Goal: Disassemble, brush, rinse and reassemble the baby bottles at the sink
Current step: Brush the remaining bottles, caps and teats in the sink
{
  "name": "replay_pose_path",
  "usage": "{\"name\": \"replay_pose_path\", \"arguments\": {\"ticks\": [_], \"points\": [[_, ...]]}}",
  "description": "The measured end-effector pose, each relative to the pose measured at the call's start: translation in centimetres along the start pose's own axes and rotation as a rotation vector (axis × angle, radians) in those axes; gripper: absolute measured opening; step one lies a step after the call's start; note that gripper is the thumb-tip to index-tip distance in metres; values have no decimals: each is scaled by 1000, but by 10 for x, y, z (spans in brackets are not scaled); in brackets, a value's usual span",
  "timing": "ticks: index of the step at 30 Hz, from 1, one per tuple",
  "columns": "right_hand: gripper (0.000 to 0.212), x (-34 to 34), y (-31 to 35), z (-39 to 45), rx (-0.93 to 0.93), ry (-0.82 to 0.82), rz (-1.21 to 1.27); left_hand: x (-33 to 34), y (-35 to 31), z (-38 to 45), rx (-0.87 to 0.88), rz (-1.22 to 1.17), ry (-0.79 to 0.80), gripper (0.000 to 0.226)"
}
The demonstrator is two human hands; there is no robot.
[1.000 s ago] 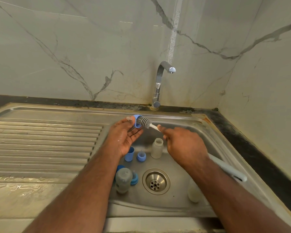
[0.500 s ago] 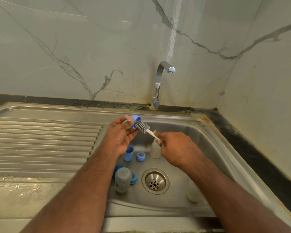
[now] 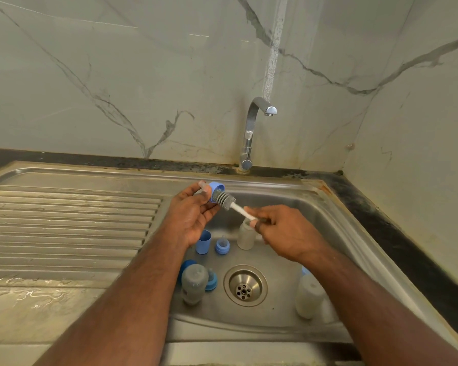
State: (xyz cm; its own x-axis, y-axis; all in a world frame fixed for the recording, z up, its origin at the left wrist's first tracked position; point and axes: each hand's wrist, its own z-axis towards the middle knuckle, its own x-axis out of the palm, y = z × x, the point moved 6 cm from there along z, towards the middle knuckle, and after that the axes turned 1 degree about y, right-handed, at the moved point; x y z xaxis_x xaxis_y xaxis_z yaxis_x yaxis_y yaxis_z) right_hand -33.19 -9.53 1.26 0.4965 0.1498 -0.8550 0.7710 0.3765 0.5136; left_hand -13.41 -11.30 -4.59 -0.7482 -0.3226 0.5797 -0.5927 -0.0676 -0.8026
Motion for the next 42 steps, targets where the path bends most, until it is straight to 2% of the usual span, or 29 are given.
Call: {"name": "replay_pose_path", "arguments": {"ticks": [2, 4, 6, 9, 11, 15, 19, 23, 26, 30, 34, 39, 42], "points": [[42, -5, 2, -1, -12, -68, -135, 2, 1, 1, 2, 5, 1, 32], [44, 1, 7, -1, -6, -48, -258, 2, 1, 1, 10, 0, -1, 33], [43, 9, 7, 0, -1, 12, -248, 0, 0, 2, 14, 2, -6, 33], [37, 10, 1, -1, 32, 126, 44, -2, 0, 3, 13, 7, -18, 36], [35, 7, -7, -2, 94, 115, 293, -1, 1, 3, 16, -10, -7, 38], [37, 14, -13, -2, 205, 99, 533, 1, 2, 3, 8, -31, 4, 38], [37, 23, -3, -6, 198, 156, 783, 1, 1, 3, 0, -56, 34, 31], [36, 20, -1, -5, 154, 202, 631, -1, 1, 4, 5, -56, 31, 27], [35, 14, -7, -4, 200, 155, 659, 3, 3, 4, -3, -102, 45, 17], [37, 17, -2, -5, 183, 122, 673, 4, 4, 3, -9, -92, 67, 22], [36, 12, 0, -3, 110, 139, 451, 1, 2, 4, -3, -74, 54, 20], [38, 9, -6, -3, 172, 92, 557, 5, 5, 2, -26, -101, 74, 27], [40, 14, 3, -4, 113, 101, 467, 4, 5, 2, -33, -97, 68, 27]]}}
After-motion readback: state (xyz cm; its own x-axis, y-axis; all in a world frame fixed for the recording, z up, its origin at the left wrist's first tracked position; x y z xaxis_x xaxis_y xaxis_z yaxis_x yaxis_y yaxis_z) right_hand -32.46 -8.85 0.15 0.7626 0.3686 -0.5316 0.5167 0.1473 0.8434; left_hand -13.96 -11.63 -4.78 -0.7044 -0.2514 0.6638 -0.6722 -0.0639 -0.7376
